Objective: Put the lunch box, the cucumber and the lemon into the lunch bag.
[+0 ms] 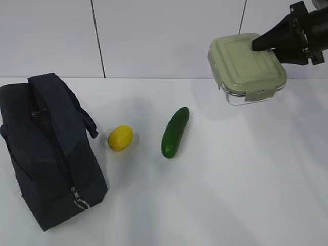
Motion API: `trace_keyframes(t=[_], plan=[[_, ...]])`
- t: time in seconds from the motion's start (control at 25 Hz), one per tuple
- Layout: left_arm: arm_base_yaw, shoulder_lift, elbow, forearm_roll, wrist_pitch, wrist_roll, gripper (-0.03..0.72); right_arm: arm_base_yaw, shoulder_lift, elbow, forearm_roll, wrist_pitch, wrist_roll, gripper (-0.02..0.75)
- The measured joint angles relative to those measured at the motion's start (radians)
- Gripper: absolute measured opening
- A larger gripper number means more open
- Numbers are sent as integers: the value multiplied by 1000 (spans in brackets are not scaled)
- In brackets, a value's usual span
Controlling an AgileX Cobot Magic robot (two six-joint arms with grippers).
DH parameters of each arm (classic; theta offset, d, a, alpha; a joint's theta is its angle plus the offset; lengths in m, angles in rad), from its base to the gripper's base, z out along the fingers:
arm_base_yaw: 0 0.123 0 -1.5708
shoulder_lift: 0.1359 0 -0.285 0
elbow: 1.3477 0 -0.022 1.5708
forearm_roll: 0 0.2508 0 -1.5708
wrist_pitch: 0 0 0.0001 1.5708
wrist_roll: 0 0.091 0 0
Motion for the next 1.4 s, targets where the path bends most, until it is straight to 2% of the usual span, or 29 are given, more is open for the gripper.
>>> trace_keyframes(t=[0.2, 0.36, 0.48, 0.6, 0.72, 0.8, 0.92, 1.2, 1.4], plan=[[0, 0, 0, -6, 0, 0, 239, 0, -2, 2, -9, 1, 10, 383], [0, 7, 0, -94, -2, 0, 253, 6, -2, 2, -16, 1, 14, 383], [0, 42, -9, -131, -18, -36, 295, 20, -2, 2, -24, -1, 14, 383], [0, 155, -28, -169, -57, -137, 343, 36, -2, 2, -25, 1, 14, 383], [-1, 278, -32, -259, -95, -175, 374, 42, -2, 2, -25, 1, 14, 383], [-4, 339, -32, -346, -168, -183, 384, 42, -2, 2, -25, 1, 14, 383], [-8, 426, -32, -422, -279, -188, 389, 42, -2, 2, -25, 1, 14, 383], [-8, 696, -32, -556, -377, -222, 398, 45, -2, 2, -22, 1, 16, 382], [-8, 841, -68, -596, -396, -224, 445, 45, -2, 2, -17, 1, 18, 382]])
